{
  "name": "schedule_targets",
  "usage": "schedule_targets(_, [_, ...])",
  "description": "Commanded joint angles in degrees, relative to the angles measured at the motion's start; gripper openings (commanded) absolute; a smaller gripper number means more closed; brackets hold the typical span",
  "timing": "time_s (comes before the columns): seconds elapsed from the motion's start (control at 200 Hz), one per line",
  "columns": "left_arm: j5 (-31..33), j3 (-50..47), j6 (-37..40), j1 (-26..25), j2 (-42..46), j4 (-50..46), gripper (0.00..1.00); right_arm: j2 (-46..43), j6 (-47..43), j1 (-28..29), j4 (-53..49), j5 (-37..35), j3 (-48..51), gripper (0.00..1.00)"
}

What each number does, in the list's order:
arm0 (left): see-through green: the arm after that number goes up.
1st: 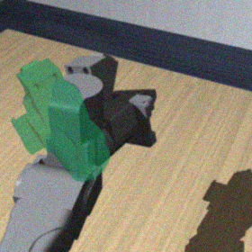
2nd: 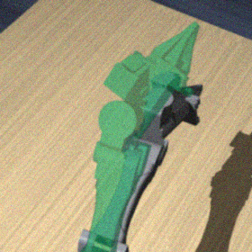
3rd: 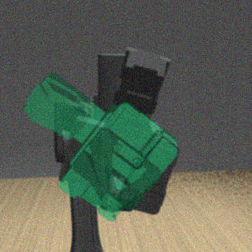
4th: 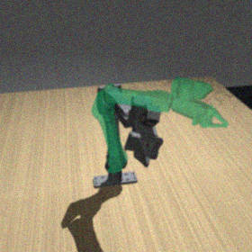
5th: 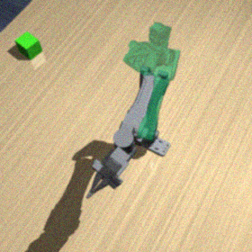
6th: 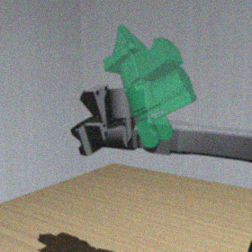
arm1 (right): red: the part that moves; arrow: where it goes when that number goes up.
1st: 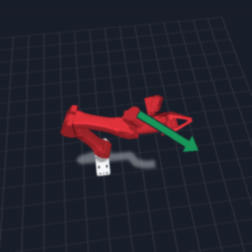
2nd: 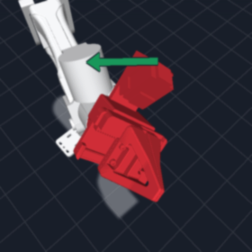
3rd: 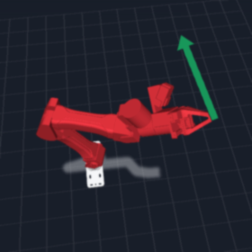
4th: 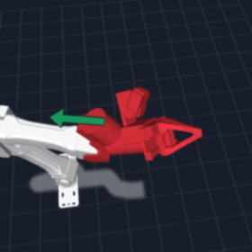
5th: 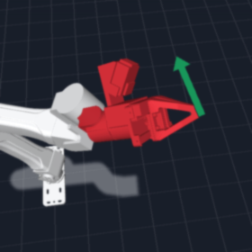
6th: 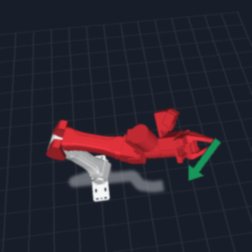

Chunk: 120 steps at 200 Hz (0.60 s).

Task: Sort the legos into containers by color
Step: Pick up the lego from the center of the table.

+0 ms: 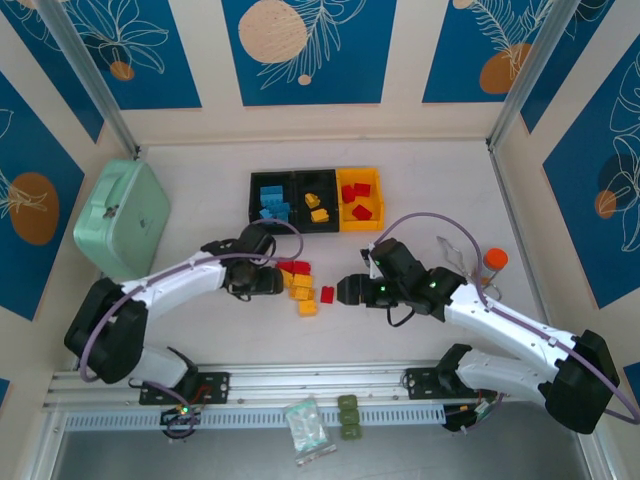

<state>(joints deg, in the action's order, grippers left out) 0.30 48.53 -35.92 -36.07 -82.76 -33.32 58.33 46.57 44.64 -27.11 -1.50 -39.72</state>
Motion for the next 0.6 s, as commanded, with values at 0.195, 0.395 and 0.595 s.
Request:
schedule_targets(0.195, [3.63,4.45,3.72,-0.77,-5.64,-0.01,0.59,0.1,0.81,0.16,1.03,-0.64,0.23,0.65])
schedule_targets(0.395, [3.24,5.93,4.68,-0.81,-8.2,-0.25,0.39,0.56,0.84,-0.04,1.33,-0.61,0.17,0.65])
schedule_targets(0.595, [3.48,5.36,4.39,-0.77,-5.29,-2.0,0.26,1.06,1.24,-0.19,1.97,-0.18,0.45,0.65])
